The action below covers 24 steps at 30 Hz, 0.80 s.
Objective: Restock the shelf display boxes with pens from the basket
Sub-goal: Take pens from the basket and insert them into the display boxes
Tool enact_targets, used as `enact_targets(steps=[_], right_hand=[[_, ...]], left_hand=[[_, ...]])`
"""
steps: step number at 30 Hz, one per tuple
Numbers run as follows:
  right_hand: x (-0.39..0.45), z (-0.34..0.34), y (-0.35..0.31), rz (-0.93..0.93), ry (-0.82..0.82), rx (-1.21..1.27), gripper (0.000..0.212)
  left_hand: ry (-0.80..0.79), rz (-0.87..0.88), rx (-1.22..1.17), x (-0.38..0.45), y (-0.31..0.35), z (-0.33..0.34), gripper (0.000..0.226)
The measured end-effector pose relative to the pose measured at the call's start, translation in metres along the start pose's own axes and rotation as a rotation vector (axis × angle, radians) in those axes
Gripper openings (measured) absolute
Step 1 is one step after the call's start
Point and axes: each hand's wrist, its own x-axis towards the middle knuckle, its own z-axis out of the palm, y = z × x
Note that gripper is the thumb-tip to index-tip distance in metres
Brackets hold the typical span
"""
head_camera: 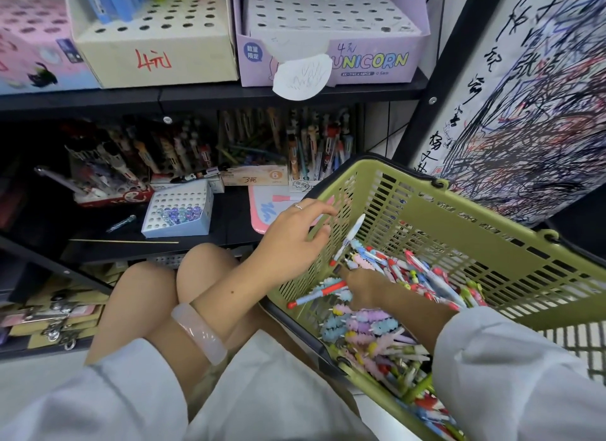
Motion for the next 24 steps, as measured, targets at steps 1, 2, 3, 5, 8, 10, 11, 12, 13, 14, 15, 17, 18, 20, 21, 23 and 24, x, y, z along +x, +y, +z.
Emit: enact_targets(steps=[1,2,3,5,8,10,11,12,13,14,15,17,18,20,21,23,24], right_hand=[[-0.001,0.001,0.001,-0.003,0.025,0.021,0.054],[-0.003,0.002,0.002,-0.011,0.054,0.044,0.051],[-0.005,0.001,0.004,-0.021,0.087,0.091,0.047],[-0.012,-0.006,0.009,-0.028,0.155,0.254,0.036],[-0.03,-0.031,0.017,0.0,0.258,0.611,0.034],[-0.046,-0.047,0.018,0.002,0.325,0.879,0.025],[-0.053,-0.054,0.018,0.0,0.352,0.983,0.022],[-0.059,-0.06,0.016,0.002,0.367,1.07,0.02],[-0.065,-0.066,0.011,-0.005,0.377,1.153,0.018],[-0.07,-0.07,0.006,-0.03,0.39,1.248,0.019],[-0.074,-0.074,0.0,-0.068,0.402,1.352,0.02],[-0.08,-0.082,-0.01,-0.137,0.428,1.531,0.021],[-0.081,-0.086,-0.016,-0.151,0.449,1.605,0.02],[-0.084,-0.093,-0.026,-0.152,0.484,1.74,0.018],[-0.085,-0.097,-0.03,-0.143,0.496,1.795,0.017],[-0.086,-0.103,-0.039,-0.132,0.524,1.854,0.015],[-0.086,-0.106,-0.044,-0.134,0.55,1.857,0.014]], left_hand=[[0.0,0.002,-0.002,0.0,0.0,0.0,0.027],[-0.001,0.007,-0.007,0.0,0.0,0.0,0.027],[-0.003,0.009,-0.015,0.0,0.0,0.0,0.027],[-0.006,-0.004,-0.044,0.001,0.0,-0.001,0.027],[0.043,-0.069,-0.126,0.004,0.003,0.0,0.028],[0.102,-0.119,-0.224,0.006,0.006,0.002,0.029],[0.121,-0.136,-0.269,0.006,0.008,0.004,0.029],[0.122,-0.145,-0.299,0.006,0.011,0.006,0.029],[0.104,-0.149,-0.312,0.006,0.014,0.008,0.031],[0.067,-0.148,-0.313,0.006,0.017,0.011,0.035],[0.014,-0.153,-0.314,0.005,0.019,0.015,0.039],[-0.145,-0.189,-0.35,0.002,0.023,0.024,0.063],[-0.237,-0.221,-0.383,0.0,0.025,0.028,0.078],[-0.375,-0.273,-0.431,-0.003,0.028,0.035,0.099],[-0.391,-0.286,-0.462,-0.004,0.03,0.038,0.103],[-0.299,-0.325,-0.542,-0.003,0.035,0.043,0.101],[-0.221,-0.355,-0.575,-0.001,0.037,0.044,0.095]])
